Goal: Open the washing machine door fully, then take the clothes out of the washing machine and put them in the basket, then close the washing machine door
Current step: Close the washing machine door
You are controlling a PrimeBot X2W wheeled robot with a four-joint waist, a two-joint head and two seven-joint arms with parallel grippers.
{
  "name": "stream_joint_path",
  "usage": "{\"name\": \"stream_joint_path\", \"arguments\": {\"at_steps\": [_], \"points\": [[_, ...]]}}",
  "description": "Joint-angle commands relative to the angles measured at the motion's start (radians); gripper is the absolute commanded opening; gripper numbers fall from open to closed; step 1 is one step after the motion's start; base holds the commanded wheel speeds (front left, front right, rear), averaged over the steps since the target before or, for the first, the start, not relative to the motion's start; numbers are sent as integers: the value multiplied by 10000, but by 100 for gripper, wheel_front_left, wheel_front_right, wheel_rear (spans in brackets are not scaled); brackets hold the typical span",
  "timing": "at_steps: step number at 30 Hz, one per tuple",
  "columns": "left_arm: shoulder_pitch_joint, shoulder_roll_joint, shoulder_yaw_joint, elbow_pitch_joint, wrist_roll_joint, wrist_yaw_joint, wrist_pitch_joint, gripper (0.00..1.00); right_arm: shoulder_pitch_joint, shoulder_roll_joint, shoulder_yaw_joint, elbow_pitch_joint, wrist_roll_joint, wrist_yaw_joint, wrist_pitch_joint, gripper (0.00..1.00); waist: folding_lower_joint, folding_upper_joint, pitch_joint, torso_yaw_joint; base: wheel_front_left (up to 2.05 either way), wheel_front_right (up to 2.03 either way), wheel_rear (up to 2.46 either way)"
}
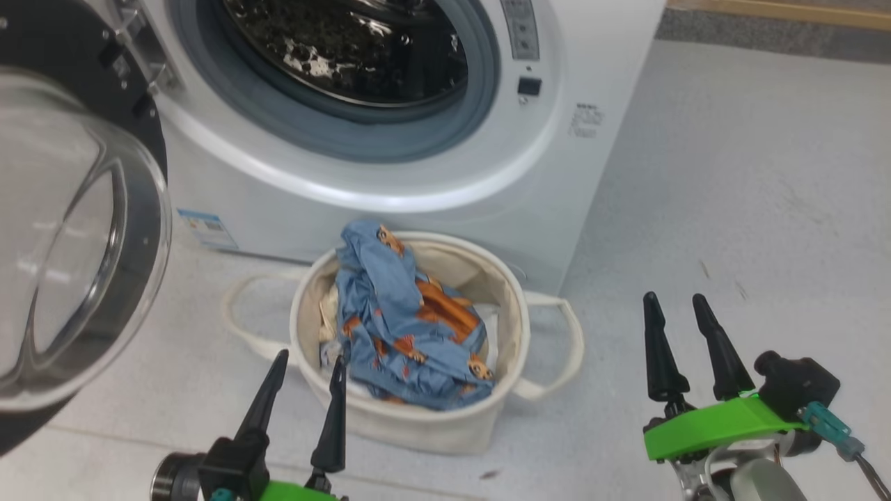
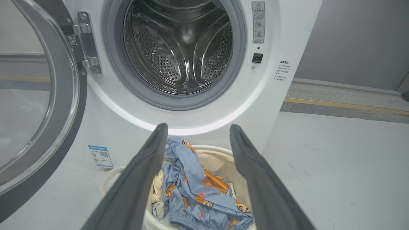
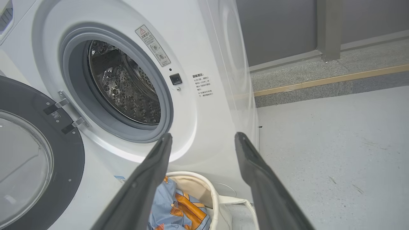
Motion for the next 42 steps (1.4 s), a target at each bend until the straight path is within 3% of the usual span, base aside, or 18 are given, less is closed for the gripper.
{"name": "stream_joint_path", "arguments": {"at_steps": [1,10,27,34,42], "points": [[-286,1,316,-372,191,79,-49,100,-153,19,244,-326,-44,6,-122,100,0,-1,18,13,-159,171,-12],[-358,1,268,-443,400,194,-49,100,-179,19,254,-316,-66,6,-122,100,0,-1,105,95,-104,105,-1],[-315,1,346,-515,446,387,-49,100,-94,19,510,-317,-118,6,-122,100,0,-1,-201,490,-3,3,0],[-192,1,232,-540,397,546,-49,100,-7,19,859,-395,-120,6,-122,100,0,-1,-420,1210,0,0,0],[17,1,28,-696,177,725,-49,100,124,19,1362,-410,-138,6,-122,100,0,-1,-715,2686,0,0,0]]}}
